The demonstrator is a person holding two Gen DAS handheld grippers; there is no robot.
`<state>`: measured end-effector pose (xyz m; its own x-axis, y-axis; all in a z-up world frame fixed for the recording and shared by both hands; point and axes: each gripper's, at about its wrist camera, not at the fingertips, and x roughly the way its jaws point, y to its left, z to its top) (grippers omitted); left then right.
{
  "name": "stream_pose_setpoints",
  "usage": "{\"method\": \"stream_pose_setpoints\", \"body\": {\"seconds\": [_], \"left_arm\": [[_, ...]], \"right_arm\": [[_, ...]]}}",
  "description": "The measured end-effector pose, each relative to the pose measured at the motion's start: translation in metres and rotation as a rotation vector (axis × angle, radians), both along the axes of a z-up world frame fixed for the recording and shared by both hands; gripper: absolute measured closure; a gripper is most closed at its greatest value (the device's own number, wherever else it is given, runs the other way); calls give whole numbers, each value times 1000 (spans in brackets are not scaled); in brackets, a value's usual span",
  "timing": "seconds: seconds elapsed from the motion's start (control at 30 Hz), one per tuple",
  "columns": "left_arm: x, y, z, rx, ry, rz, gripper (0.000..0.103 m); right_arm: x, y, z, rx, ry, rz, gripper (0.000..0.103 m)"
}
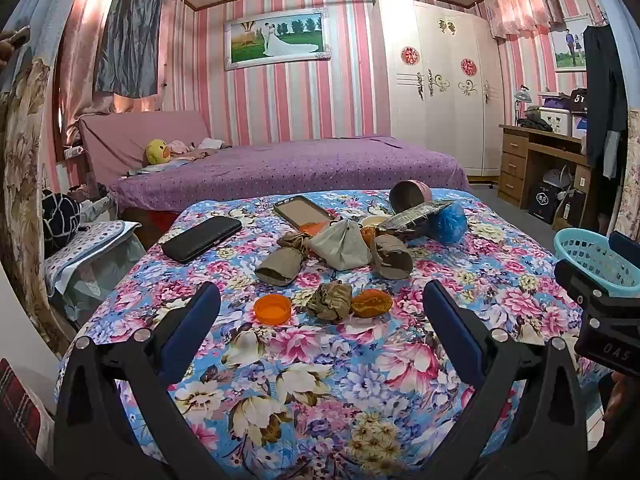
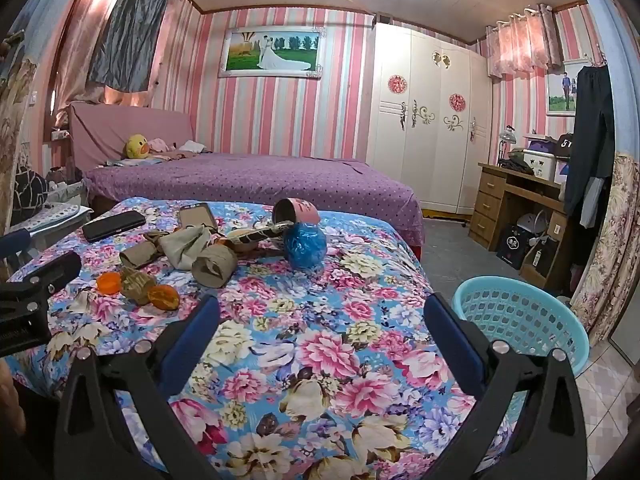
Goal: Collect trash
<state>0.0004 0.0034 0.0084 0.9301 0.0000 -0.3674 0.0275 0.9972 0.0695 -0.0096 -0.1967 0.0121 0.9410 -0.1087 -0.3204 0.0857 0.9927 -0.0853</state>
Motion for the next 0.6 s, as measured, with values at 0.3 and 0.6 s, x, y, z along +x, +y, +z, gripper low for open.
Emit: {"method": "stream_pose_setpoints", "body": {"seconds": [0.3,0.6], "left_arm": [[0,0,0,-1,-2,0,5],[0,0,1,-1,-2,0,5]], "right_arm": [[0,-1,0,5,2,1,4],[0,0,-1,3,1,0,4]]}}
